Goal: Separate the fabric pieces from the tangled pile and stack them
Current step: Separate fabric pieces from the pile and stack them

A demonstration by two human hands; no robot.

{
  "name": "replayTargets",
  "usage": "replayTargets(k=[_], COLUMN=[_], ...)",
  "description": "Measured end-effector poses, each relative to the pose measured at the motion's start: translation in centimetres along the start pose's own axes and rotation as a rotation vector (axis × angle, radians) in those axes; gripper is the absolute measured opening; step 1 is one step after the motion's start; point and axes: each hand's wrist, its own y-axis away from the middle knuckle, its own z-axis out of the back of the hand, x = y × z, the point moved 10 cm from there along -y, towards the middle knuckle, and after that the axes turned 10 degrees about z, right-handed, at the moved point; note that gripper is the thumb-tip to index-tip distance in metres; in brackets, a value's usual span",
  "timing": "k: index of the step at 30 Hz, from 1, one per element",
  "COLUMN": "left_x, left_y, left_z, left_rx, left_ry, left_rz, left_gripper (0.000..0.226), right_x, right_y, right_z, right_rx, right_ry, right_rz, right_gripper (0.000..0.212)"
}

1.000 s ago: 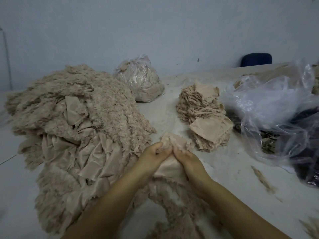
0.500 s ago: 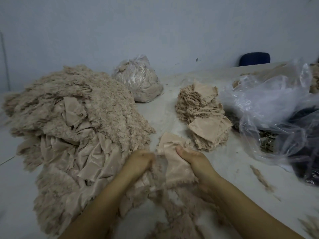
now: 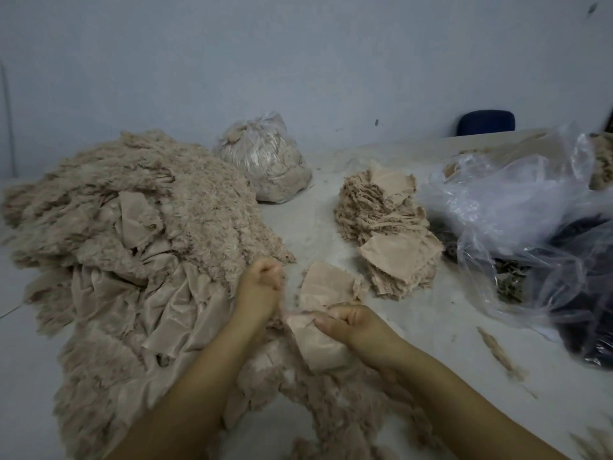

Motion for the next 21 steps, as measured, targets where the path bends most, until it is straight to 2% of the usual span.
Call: replayTargets(k=[1, 2, 4, 6, 7, 8, 11, 12, 13, 15, 16, 17, 19, 21], left_x=[0.3, 0.2, -0.6, -1.0, -1.3, -1.8, -2.5, -2.5, -2.4, -1.3, -0.9, -0.8, -0.8, 0.1], left_y=[-0.5, -0.8, 0.2, 2.4, 2.9, 2.6, 0.2, -0.1, 0.1, 1.9, 3.2, 3.9, 3.4, 2.2], left_z=[0.9, 1.1, -1.3, -4.5, -5.1, -4.8, 0.8, 1.5, 0.9, -2.8, -4.3, -5.1, -4.8, -3.6], left_rx=[-0.021, 0.027, 0.297, 0.541, 0.550, 0.476, 0.081, 0.070, 0.149, 0.439, 0.541, 0.561, 0.435, 0.299], left_ry=[0.041, 0.057, -0.010, -0.217, -0.280, -0.262, 0.073, 0.128, 0.107, -0.032, -0.124, -0.184, -0.145, 0.007], left_rz=[0.012, 0.007, -0.031, -0.114, -0.175, -0.203, -0.090, -0.076, -0.057, 0.009, 0.006, -0.033, -0.078, 0.023], left_gripper=[0.030, 0.027, 0.012, 0.008, 0.010, 0.020, 0.024, 0.024, 0.025, 0.027, 0.019, 0.016, 0.030, 0.031], right_x=[0.0, -0.1, -0.2, 0.3, 0.6, 1.0, 1.3, 1.2, 1.0, 0.9, 0.9, 1.0, 0.7, 0.2], right_y=[0.1, 0.2, 0.1, -0.2, -0.3, -0.3, 0.0, 0.1, 0.1, -0.1, -0.2, -0.3, -0.4, -0.3], right_z=[0.4, 0.9, 1.0, 0.3, 0.0, -0.3, -0.1, 0.3, 0.5, 0.3, 0.0, -0.1, 0.0, 0.4], right_rx=[-0.019, -0.037, -0.027, 0.019, 0.039, 0.056, 0.065, 0.058, 0.048, 0.053, 0.047, 0.029, -0.042, -0.116], right_ry=[-0.013, -0.034, -0.082, -0.063, -0.039, -0.022, -0.032, -0.047, -0.065, -0.090, -0.086, -0.083, -0.157, -0.297], right_rz=[-0.008, -0.024, -0.061, -0.047, -0.016, 0.016, 0.043, 0.028, 0.007, -0.017, -0.015, -0.010, -0.005, 0.007], right_gripper=[0.047, 0.048, 0.049, 0.040, 0.039, 0.040, 0.046, 0.045, 0.043, 0.037, 0.034, 0.030, 0.035, 0.043])
